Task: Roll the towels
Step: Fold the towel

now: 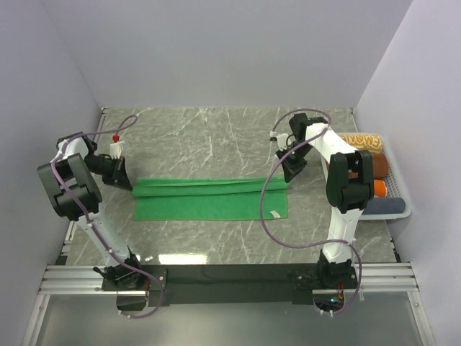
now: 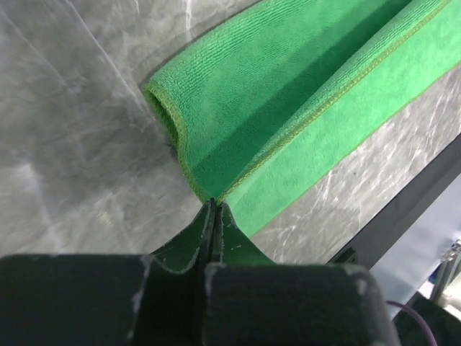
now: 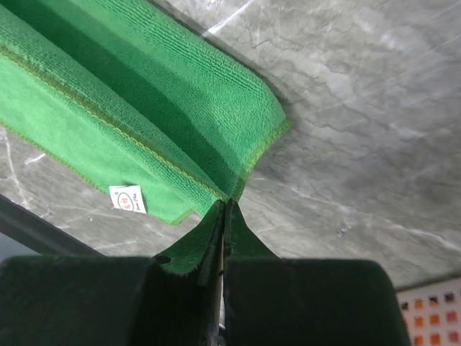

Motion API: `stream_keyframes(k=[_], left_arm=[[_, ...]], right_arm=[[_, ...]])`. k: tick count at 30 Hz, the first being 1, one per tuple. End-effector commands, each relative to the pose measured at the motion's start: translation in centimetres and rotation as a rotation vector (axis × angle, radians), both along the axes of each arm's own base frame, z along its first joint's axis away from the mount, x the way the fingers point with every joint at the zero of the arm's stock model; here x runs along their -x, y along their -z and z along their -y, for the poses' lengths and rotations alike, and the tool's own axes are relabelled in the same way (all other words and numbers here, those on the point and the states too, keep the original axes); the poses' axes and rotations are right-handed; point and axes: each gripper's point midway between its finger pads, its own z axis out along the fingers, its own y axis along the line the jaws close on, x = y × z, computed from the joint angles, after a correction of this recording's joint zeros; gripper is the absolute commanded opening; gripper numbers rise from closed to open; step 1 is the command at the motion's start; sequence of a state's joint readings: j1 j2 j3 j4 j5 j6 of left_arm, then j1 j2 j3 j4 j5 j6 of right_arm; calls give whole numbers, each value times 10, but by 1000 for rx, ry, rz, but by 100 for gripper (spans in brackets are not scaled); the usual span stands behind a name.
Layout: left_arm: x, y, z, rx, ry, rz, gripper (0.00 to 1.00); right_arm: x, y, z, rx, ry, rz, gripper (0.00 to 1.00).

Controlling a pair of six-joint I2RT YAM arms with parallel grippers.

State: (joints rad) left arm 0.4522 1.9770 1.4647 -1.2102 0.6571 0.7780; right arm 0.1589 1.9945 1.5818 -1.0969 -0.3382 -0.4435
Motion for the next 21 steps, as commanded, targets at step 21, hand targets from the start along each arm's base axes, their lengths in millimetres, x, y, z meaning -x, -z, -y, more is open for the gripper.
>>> stream_keyframes(k=[21], left_arm=[[10, -29, -14, -122, -21, 33, 1]], right_arm=[[53, -16, 2, -5, 56, -43, 0]])
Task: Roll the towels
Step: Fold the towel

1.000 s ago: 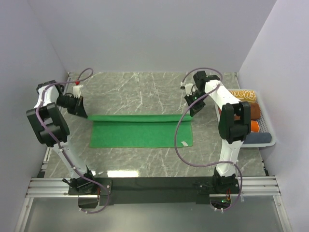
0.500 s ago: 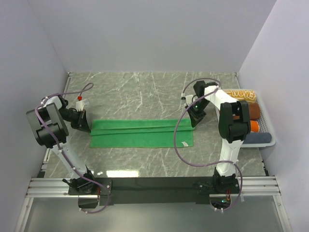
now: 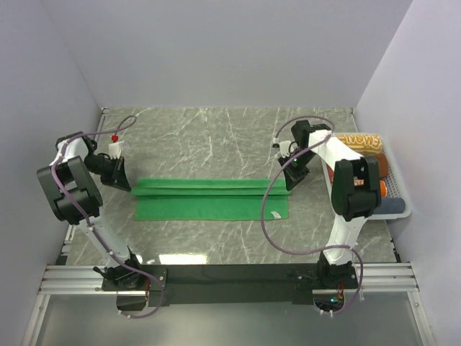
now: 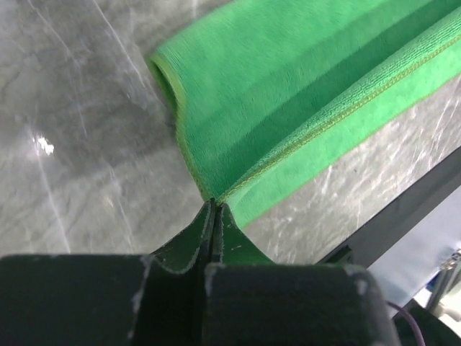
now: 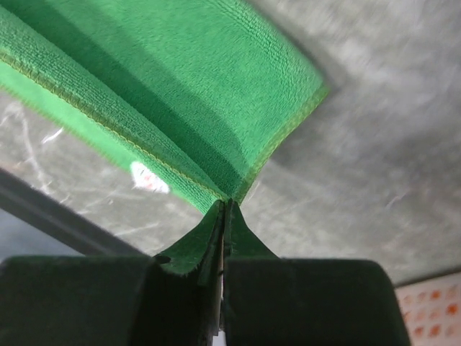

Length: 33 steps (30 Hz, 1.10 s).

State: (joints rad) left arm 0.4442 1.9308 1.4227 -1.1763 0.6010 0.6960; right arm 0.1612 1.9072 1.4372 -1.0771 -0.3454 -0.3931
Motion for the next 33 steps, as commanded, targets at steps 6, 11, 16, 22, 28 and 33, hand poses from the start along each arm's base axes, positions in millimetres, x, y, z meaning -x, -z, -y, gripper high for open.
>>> stream_keyframes(k=[6, 11, 16, 22, 28, 33], left_arm=[[28, -11, -9, -84, 64, 14, 1], [38, 17, -12, -118, 51, -27, 1], [42, 31, -10, -115, 29, -54, 1], [42, 32, -9, -109, 28, -49, 1], [46, 16, 0, -61, 76, -18, 1], [52, 1, 6, -36, 138, 35, 1]], right_arm=[[40, 8, -5, 5, 8, -25, 0], [49, 34, -7, 45, -8, -60, 0], [44, 41, -2, 79, -14, -53, 0], [38, 33, -2, 77, -21, -43, 0], [35, 21, -3, 72, -38, -20, 0], [37, 14, -2, 66, -57, -1, 0]])
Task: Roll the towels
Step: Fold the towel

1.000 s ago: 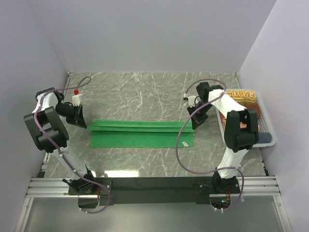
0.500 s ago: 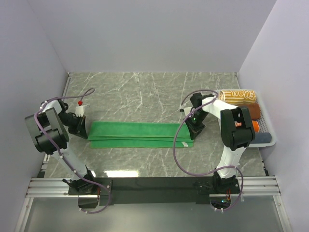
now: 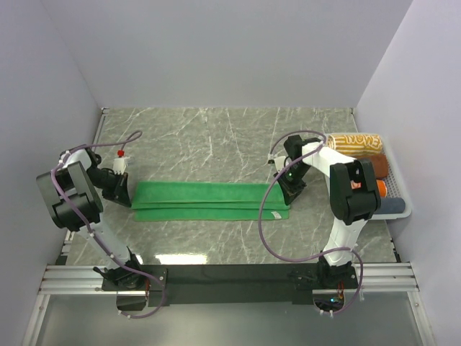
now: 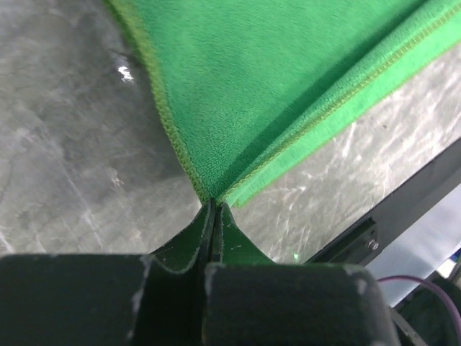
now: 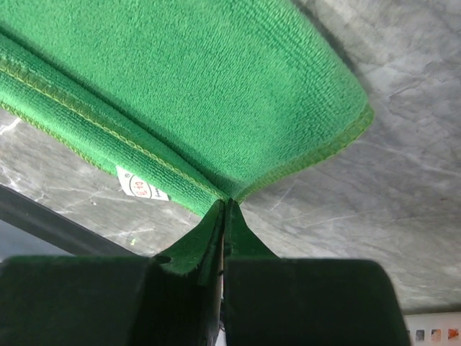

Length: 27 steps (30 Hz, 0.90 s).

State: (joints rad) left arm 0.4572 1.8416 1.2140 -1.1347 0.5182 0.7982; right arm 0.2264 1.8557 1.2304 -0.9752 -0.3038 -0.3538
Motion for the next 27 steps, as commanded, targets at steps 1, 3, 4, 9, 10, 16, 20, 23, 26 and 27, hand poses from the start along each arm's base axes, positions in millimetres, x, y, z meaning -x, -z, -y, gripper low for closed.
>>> stream_keyframes(k=[1, 3, 4, 9, 10, 16, 20, 23, 26, 27], left_arm=[[3, -25, 5, 26, 66, 85, 1], [8, -25, 6, 23, 84, 92, 1], [10, -24, 6, 19, 91, 90, 1], [18, -24, 9, 24, 106, 93, 1], [16, -26, 9, 29, 103, 105, 1], [9, -42, 6, 47, 97, 146, 1], [17, -42, 10, 66, 139, 143, 1], [24, -37, 12, 65, 165, 149, 6], [36, -31, 17, 69, 208, 162, 23], [43, -28, 19, 69, 230, 162, 26]], right_arm=[[-6, -20, 5, 10, -31, 56, 2], [-4, -18, 6, 16, -42, 55, 3], [-5, -18, 8, 26, -44, 67, 3], [-6, -19, 10, 35, -53, 83, 0], [-7, -22, 10, 31, -53, 94, 0], [-14, -37, 8, 16, -68, 138, 0], [-6, -26, 12, 25, -89, 106, 2], [0, -20, 13, 23, -100, 97, 7], [6, -17, 13, 11, -119, 90, 23], [8, -17, 13, 8, -129, 98, 28]])
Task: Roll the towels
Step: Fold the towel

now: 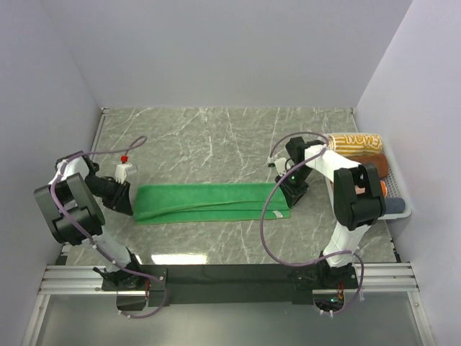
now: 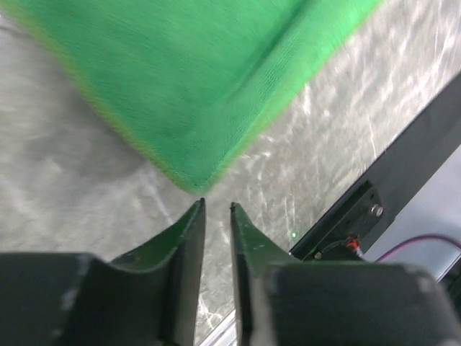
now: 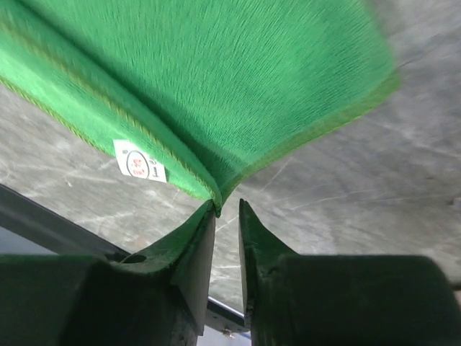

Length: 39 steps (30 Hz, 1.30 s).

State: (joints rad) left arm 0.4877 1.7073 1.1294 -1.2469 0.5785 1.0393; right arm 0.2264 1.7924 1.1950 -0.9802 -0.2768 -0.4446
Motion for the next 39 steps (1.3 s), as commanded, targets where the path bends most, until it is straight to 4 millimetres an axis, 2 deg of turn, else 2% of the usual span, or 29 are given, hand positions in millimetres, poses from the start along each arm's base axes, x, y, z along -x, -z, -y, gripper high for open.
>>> stream_keyframes(k=[1, 4, 7, 10, 11, 14, 17, 22, 23, 25, 30, 35, 37, 39], left_arm=[[16, -4, 5, 0, 96, 61, 28], [34, -1, 7, -20, 173, 65, 33], [38, -6, 9, -37, 215, 115, 36], [21, -18, 10, -41, 168, 188, 41], [15, -23, 17, -16, 162, 209, 44], [5, -28, 33, 6, 168, 219, 55], [-2, -26, 47, -17, 189, 247, 57], [-9, -21, 69, -11, 239, 284, 59], [-8, -20, 77, -2, 255, 292, 66], [-9, -19, 85, 2, 279, 322, 69], [-17, -8, 108, -47, 372, 447, 66], [-16, 0, 126, -31, 422, 417, 66], [-19, -1, 129, -24, 428, 418, 66], [-20, 0, 132, -23, 436, 420, 65]], right_arm=[[6, -10, 5, -8, -69, 49, 29], [16, -15, 13, 4, -133, 68, 36], [23, -23, 14, -6, -168, 83, 36], [9, -35, 4, -44, -135, 132, 35], [-2, -43, -2, -57, -97, 159, 35], [-25, -50, -18, -72, -57, 208, 33], [-36, -43, -31, -39, -83, 210, 28], [-41, -26, -47, -16, -127, 185, 31], [-40, -23, -48, -11, -136, 183, 31], [-37, -16, -51, -8, -158, 169, 33], [-32, -4, -54, -6, -185, 121, 33], [-29, 2, -54, -8, -203, 85, 33], [-28, 3, -54, -10, -209, 75, 31], [-28, 2, -56, -16, -214, 74, 22]])
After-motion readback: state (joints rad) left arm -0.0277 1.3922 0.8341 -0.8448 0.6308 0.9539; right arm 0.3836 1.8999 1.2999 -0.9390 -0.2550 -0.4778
